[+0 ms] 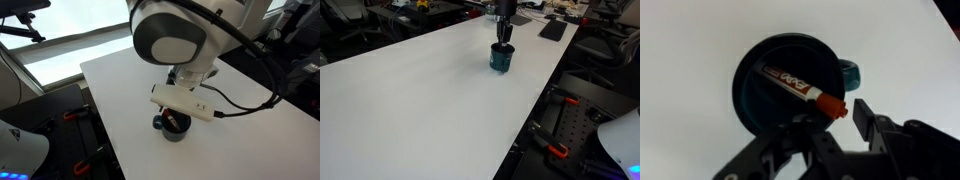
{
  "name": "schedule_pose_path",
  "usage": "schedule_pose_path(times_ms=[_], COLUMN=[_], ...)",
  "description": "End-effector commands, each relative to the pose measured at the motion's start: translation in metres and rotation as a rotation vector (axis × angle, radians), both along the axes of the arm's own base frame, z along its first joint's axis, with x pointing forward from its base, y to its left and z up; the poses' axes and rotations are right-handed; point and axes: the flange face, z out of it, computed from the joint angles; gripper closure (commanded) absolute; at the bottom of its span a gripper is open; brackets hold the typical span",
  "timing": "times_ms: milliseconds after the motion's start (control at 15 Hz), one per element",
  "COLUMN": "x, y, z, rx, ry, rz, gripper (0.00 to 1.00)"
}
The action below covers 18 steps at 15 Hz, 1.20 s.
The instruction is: Move the Sharpie to the table
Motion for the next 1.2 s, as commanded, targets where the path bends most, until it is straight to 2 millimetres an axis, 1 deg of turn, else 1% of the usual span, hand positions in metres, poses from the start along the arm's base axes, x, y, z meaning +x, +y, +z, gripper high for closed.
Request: schedule_pose_path(times_ms=[0, 67, 200, 267, 333, 400, 467, 533, 600, 667, 800, 867, 933, 1000, 1067, 1133], x=[-0.0031, -0.0036, -0.0043, -0.0045, -0.0040, -0.0040, -0.0043, -0.0040, -0.0044, -0.0047, -0.0051, -0.0051, -0.0050, -0.0051, -0.0054, -0.0064], y=[0.0040, 0.0040, 0.0037, 0.0036, 0.0033, 0.0033, 0.0030, 0.0027, 0.0022, 0.0021, 0.0009, 0.0006, -0.0002, -0.0014, -0.0025, -0.0049], z=[0.0113, 0.0115, 0.0123, 0.0127, 0.0142, 0.0162, 0.0171, 0.0194, 0.0197, 0.0201, 0.0199, 0.0201, 0.0202, 0.0198, 0.0197, 0.0200], rx=[0.016, 0.016, 0.017, 0.018, 0.018, 0.018, 0.021, 0.023, 0.026, 0.029, 0.030, 0.032, 0.031, 0.026, 0.023, 0.016], ry=[0.008, 0.009, 0.009, 0.010, 0.008, 0.005, 0.005, 0.001, 0.001, 0.001, 0.001, -0.001, -0.001, 0.000, 0.001, 0.003], rz=[-0.029, -0.029, -0.031, -0.031, -0.032, -0.033, -0.035, -0.039, -0.043, -0.049, -0.061, -0.068, -0.077, -0.084, -0.090, -0.100], gripper=[0.64, 0.62, 0.70, 0.70, 0.77, 0.76, 0.82, 0.86, 0.87, 0.95, 0.96, 1.00, 0.71, 0.70, 0.64, 0.56])
